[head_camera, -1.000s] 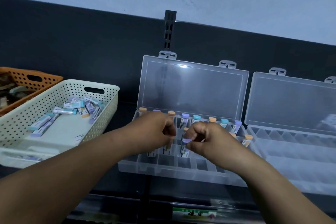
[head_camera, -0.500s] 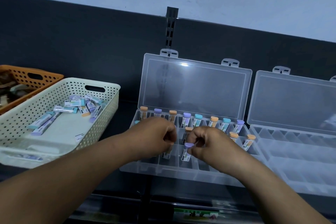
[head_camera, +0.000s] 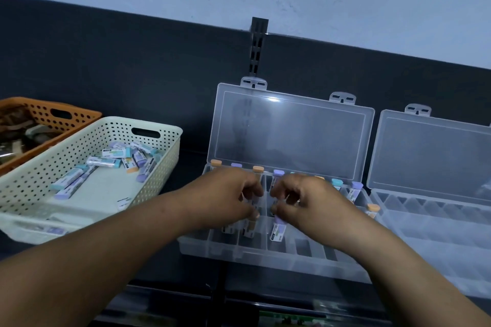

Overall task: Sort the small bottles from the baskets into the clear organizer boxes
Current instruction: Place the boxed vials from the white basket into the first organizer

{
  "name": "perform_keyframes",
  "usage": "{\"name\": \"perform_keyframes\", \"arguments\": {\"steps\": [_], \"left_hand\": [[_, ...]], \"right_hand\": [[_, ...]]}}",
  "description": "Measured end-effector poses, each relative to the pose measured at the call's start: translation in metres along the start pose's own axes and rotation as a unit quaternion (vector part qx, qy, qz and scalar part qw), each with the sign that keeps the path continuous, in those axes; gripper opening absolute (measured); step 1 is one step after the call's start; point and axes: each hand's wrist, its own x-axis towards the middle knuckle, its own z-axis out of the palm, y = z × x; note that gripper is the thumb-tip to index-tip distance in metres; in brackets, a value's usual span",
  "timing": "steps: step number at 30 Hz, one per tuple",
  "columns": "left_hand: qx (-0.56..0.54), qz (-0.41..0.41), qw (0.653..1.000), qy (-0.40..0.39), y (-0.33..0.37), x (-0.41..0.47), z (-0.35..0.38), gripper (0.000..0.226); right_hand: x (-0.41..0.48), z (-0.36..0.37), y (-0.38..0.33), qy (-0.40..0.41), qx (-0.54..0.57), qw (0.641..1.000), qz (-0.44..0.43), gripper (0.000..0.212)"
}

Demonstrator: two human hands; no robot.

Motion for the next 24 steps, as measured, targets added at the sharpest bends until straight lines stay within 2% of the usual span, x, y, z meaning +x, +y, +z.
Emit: {"name": "perform_keyframes", "arguments": {"steps": [3, 6, 8, 11, 15, 19, 24], "left_hand": [[0.019, 0.003, 0.999, 0.038, -0.002, -0.006, -0.018, 0.028], [0.085, 0.004, 0.993, 0.086, -0.017, -0.018, -0.044, 0.034], [0.137, 0.004, 0.985, 0.103, -0.027, -0.021, -0.058, 0.046], [0.194, -0.056, 0.972, 0.119, -0.058, -0.036, -0.081, 0.065], [0.211, -0.127, 0.962, 0.122, -0.105, -0.057, -0.105, 0.068], [0.211, -0.191, 0.955, 0.08, -0.144, -0.073, -0.112, 0.068], [0.188, -0.225, 0.955, 0.033, -0.179, -0.074, -0.109, 0.067]], "right_hand": [[0.007, -0.006, -0.017, 0.017, -0.041, 0.998, -0.032, 0.022], [0.022, -0.006, -0.04, 0.011, -0.078, 0.994, -0.073, 0.045], [0.032, -0.008, -0.048, 0.005, -0.104, 0.99, -0.097, 0.057], [0.056, 0.0, -0.071, -0.023, -0.126, 0.982, -0.137, 0.066], [0.088, 0.016, -0.107, -0.036, -0.141, 0.974, -0.175, 0.07], [0.121, 0.039, -0.138, -0.056, -0.163, 0.967, -0.189, 0.068], [0.16, 0.073, -0.166, -0.102, -0.198, 0.958, -0.18, 0.053]]}}
